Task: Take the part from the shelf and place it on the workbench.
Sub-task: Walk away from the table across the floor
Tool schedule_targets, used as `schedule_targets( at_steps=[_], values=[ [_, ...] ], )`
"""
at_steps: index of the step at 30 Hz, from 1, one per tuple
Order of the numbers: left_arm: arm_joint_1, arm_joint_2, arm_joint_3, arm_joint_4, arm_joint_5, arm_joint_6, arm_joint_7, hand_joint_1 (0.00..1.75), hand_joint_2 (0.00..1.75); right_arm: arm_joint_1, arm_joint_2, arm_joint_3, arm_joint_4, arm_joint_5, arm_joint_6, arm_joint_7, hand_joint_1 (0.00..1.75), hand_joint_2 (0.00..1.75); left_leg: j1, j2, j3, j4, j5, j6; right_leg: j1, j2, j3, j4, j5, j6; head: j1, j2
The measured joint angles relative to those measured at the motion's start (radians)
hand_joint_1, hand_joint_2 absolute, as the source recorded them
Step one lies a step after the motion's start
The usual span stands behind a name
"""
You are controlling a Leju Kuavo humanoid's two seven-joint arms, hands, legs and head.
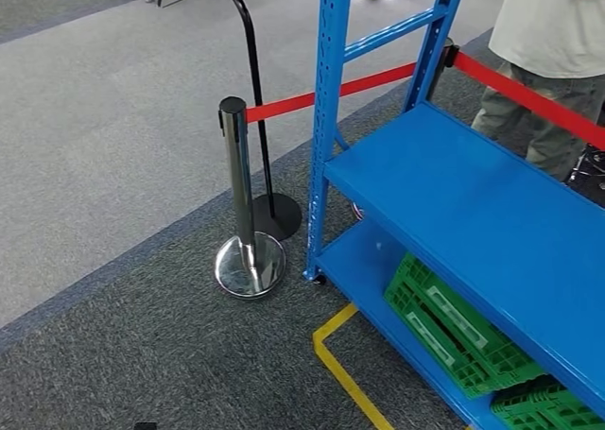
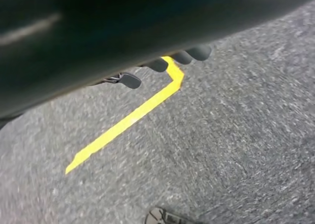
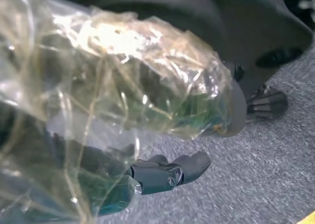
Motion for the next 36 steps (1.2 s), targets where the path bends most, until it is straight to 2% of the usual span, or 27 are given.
schedule_targets(
  at_steps=[2, 3, 4, 5, 6, 7, 8, 9, 10, 12, 14, 16, 17, 18, 19, 20, 21, 23, 25, 27, 28, 29, 31, 33, 34, 35, 36],
  values=[
    [0.004, 0.000, 0.000, 0.000, -0.001, 0.000, 0.001, 0.00, 0.00, -0.003, 0.000, 0.000, 0.000, 0.000, 0.000, 0.001, 0.00, 0.00, -0.002, 0.033, 0.000, 0.000, -0.002, 0.003, -0.003, -0.028, -0.064, 0.130, -0.059, 0.009, 0.003, 0.000],
    [0.005, 0.000, 0.000, 0.000, -0.002, 0.000, 0.002, 0.00, 0.00, -0.002, 0.000, 0.000, 0.000, 0.000, 0.000, 0.002, 0.00, 0.00, -0.003, 0.049, 0.000, 0.000, -0.003, 0.003, -0.005, -0.032, -0.083, 0.170, -0.069, 0.013, 0.003, 0.000],
    [0.005, -0.001, 0.001, 0.000, -0.004, 0.001, 0.004, 0.00, 0.00, -0.001, 0.000, 0.000, 0.000, 0.000, 0.000, 0.004, 0.00, 0.00, -0.003, 0.063, 0.000, 0.001, -0.004, 0.001, -0.007, -0.034, -0.082, 0.174, -0.060, 0.016, 0.003, 0.000],
    [0.004, -0.002, 0.001, 0.000, -0.007, 0.002, 0.006, 0.00, 0.00, 0.002, -0.001, 0.000, 0.000, 0.000, -0.001, 0.007, 0.00, 0.00, -0.003, 0.076, 0.003, 0.001, -0.006, -0.001, -0.008, -0.040, -0.058, 0.134, -0.033, 0.017, 0.003, 0.000],
    [0.004, -0.002, 0.001, 0.000, -0.009, 0.002, 0.007, 0.00, 0.00, 0.003, -0.002, 0.000, 0.000, 0.001, -0.001, 0.010, 0.00, 0.00, -0.003, 0.087, 0.006, 0.001, -0.008, -0.004, -0.008, -0.055, -0.018, 0.065, 0.002, 0.017, 0.003, 0.000],
    [0.004, -0.003, 0.002, 0.000, -0.012, 0.003, 0.009, 0.00, 0.00, 0.003, -0.002, 0.000, 0.000, 0.001, -0.002, 0.014, 0.00, 0.00, -0.005, 0.098, 0.010, 0.001, -0.012, -0.008, -0.006, -0.081, 0.023, -0.007, 0.025, 0.015, 0.004, 0.000],
    [0.004, -0.004, 0.002, 0.000, -0.015, 0.003, 0.010, 0.00, 0.00, 0.003, -0.003, -0.001, 0.000, 0.002, -0.003, 0.016, 0.00, 0.00, -0.007, 0.108, 0.013, 0.002, -0.015, -0.014, -0.003, -0.101, 0.056, -0.063, 0.041, 0.009, 0.003, 0.000],
    [0.005, -0.004, 0.003, 0.000, -0.017, 0.003, 0.013, 0.00, 0.00, 0.002, -0.003, -0.001, 0.000, 0.002, -0.004, 0.018, 0.00, 0.00, -0.010, 0.116, 0.016, 0.004, -0.018, -0.019, -0.001, -0.115, 0.074, -0.093, 0.045, 0.003, 0.001, 0.000],
    [0.004, -0.004, 0.004, 0.000, -0.020, 0.003, 0.015, 0.00, 0.00, 0.001, -0.003, -0.001, 0.000, 0.002, -0.005, 0.020, 0.00, 0.00, -0.012, 0.125, 0.019, 0.004, -0.019, -0.023, 0.002, -0.118, 0.079, -0.102, 0.041, -0.005, -0.001, 0.000],
    [0.001, -0.005, 0.005, 0.000, -0.023, 0.003, 0.021, 0.00, 0.00, 0.004, -0.003, -0.003, 0.000, 0.003, -0.007, 0.021, 0.00, 0.00, -0.009, 0.137, 0.025, 0.006, -0.024, -0.034, 0.001, -0.093, 0.077, -0.103, 0.044, -0.018, -0.004, 0.000],
    [0.001, -0.006, 0.007, 0.000, -0.028, 0.003, 0.023, 0.00, 0.00, 0.006, -0.003, -0.007, 0.000, 0.003, -0.008, 0.025, 0.00, 0.00, -0.004, 0.105, 0.016, 0.043, -0.056, -0.044, -0.002, -0.072, 0.080, -0.108, 0.048, -0.031, -0.006, 0.000],
    [0.005, -0.006, 0.011, 0.000, -0.034, 0.003, 0.025, 0.00, 0.00, 0.005, -0.003, -0.009, 0.000, 0.003, -0.007, 0.030, 0.00, 0.00, -0.002, 0.054, -0.032, 0.156, -0.122, -0.047, -0.004, -0.050, 0.081, -0.109, 0.051, -0.041, -0.011, 0.000],
    [0.007, -0.006, 0.014, 0.000, -0.036, 0.003, 0.026, 0.00, 0.00, 0.004, -0.003, -0.011, 0.000, 0.004, -0.007, 0.031, 0.00, 0.00, -0.002, 0.041, -0.063, 0.223, -0.151, -0.047, -0.003, -0.036, 0.080, -0.109, 0.051, -0.043, -0.012, 0.000],
    [0.010, -0.006, 0.017, 0.000, -0.039, 0.003, 0.027, 0.00, 0.00, 0.005, -0.003, -0.012, 0.000, 0.004, -0.006, 0.032, 0.00, 0.00, -0.002, 0.035, -0.087, 0.271, -0.165, -0.046, -0.002, -0.022, 0.081, -0.109, 0.051, -0.043, -0.012, 0.000],
    [0.011, -0.007, 0.018, 0.000, -0.040, 0.003, 0.028, 0.00, 0.00, 0.006, -0.003, -0.014, 0.000, 0.004, -0.006, 0.033, 0.00, 0.00, -0.002, 0.032, -0.096, 0.285, -0.158, -0.045, -0.001, -0.007, 0.082, -0.108, 0.051, -0.044, -0.012, 0.000],
    [0.012, -0.007, 0.020, 0.000, -0.040, 0.003, 0.028, 0.00, 0.00, 0.007, -0.003, -0.015, 0.000, 0.005, -0.005, 0.034, 0.00, 0.00, -0.002, 0.029, -0.089, 0.262, -0.130, -0.041, 0.000, 0.008, 0.083, -0.108, 0.051, -0.044, -0.012, 0.000],
    [0.013, -0.006, 0.021, 0.000, -0.041, 0.003, 0.028, 0.00, 0.00, 0.008, -0.003, -0.015, 0.000, 0.005, -0.005, 0.035, 0.00, 0.00, -0.002, 0.019, -0.067, 0.207, -0.089, -0.037, 0.001, 0.022, 0.085, -0.107, 0.051, -0.043, -0.012, 0.000],
    [0.013, -0.005, 0.022, 0.000, -0.041, 0.003, 0.028, 0.00, 0.00, 0.007, -0.003, -0.016, 0.000, 0.005, -0.005, 0.036, 0.00, 0.00, -0.001, -0.025, -0.016, 0.084, -0.026, -0.027, 0.002, 0.049, 0.085, -0.104, 0.051, -0.039, -0.011, 0.000],
    [0.012, -0.005, 0.023, 0.000, -0.041, 0.003, 0.028, 0.00, 0.00, 0.006, -0.003, -0.016, 0.000, 0.005, -0.005, 0.036, 0.00, 0.00, 0.000, -0.052, 0.006, 0.026, -0.016, -0.023, 0.001, 0.070, 0.075, -0.101, 0.054, -0.028, -0.011, 0.000],
    [0.010, -0.005, 0.024, 0.000, -0.041, 0.003, 0.029, 0.00, 0.00, 0.009, -0.003, -0.016, 0.000, 0.005, -0.005, 0.036, 0.00, 0.00, 0.000, -0.037, 0.009, 0.013, -0.018, -0.018, -0.003, 0.087, 0.064, -0.102, 0.058, -0.013, -0.012, 0.000],
    [0.009, -0.006, 0.024, 0.000, -0.041, 0.003, 0.029, 0.00, 0.00, 0.012, -0.004, -0.017, 0.000, 0.005, -0.005, 0.036, 0.00, 0.00, 0.001, -0.026, 0.011, 0.008, -0.015, -0.013, -0.003, 0.077, 0.058, -0.096, 0.054, -0.007, -0.011, 0.000],
    [0.009, -0.006, 0.024, 0.000, -0.041, 0.003, 0.028, 0.00, 0.00, 0.012, -0.004, -0.017, 0.000, 0.005, -0.005, 0.036, 0.00, 0.00, 0.002, -0.014, 0.013, 0.003, -0.013, -0.007, -0.002, 0.055, 0.045, -0.074, 0.039, -0.003, -0.007, 0.000],
    [0.010, -0.007, 0.025, 0.000, -0.041, 0.001, 0.028, 0.00, 0.00, 0.009, -0.005, -0.017, 0.000, 0.005, -0.006, 0.036, 0.00, 0.00, 0.000, 0.016, 0.015, -0.002, -0.012, 0.000, -0.001, -0.003, -0.008, 0.031, -0.018, 0.004, 0.001, 0.000],
    [0.013, -0.008, 0.027, 0.000, -0.041, -0.001, 0.028, 0.00, 0.00, 0.007, -0.005, -0.018, 0.000, 0.005, -0.006, 0.036, 0.00, 0.00, -0.003, 0.047, 0.015, -0.001, -0.014, 0.003, -0.002, -0.029, -0.069, 0.154, -0.067, 0.011, 0.003, 0.000],
    [0.013, -0.008, 0.027, 0.000, -0.041, -0.001, 0.028, 0.00, 0.00, 0.008, -0.005, -0.019, 0.000, 0.005, -0.006, 0.036, 0.00, 0.00, -0.004, 0.062, 0.016, -0.001, -0.015, 0.003, -0.003, -0.033, -0.079, 0.177, -0.067, 0.013, 0.003, 0.000],
    [0.013, -0.008, 0.028, 0.000, -0.041, -0.001, 0.028, 0.00, 0.00, 0.010, -0.005, -0.019, 0.000, 0.006, -0.006, 0.036, 0.00, 0.00, -0.005, 0.075, 0.017, -0.001, -0.017, 0.002, -0.004, -0.037, -0.070, 0.160, -0.049, 0.014, 0.004, 0.000],
    [0.012, -0.008, 0.028, 0.000, -0.041, -0.001, 0.028, 0.00, 0.00, 0.011, -0.005, -0.020, 0.000, 0.006, -0.006, 0.036, 0.00, 0.00, -0.005, 0.087, 0.020, -0.001, -0.018, 0.001, -0.004, -0.045, -0.040, 0.107, -0.017, 0.013, 0.004, 0.000]
  ],
)
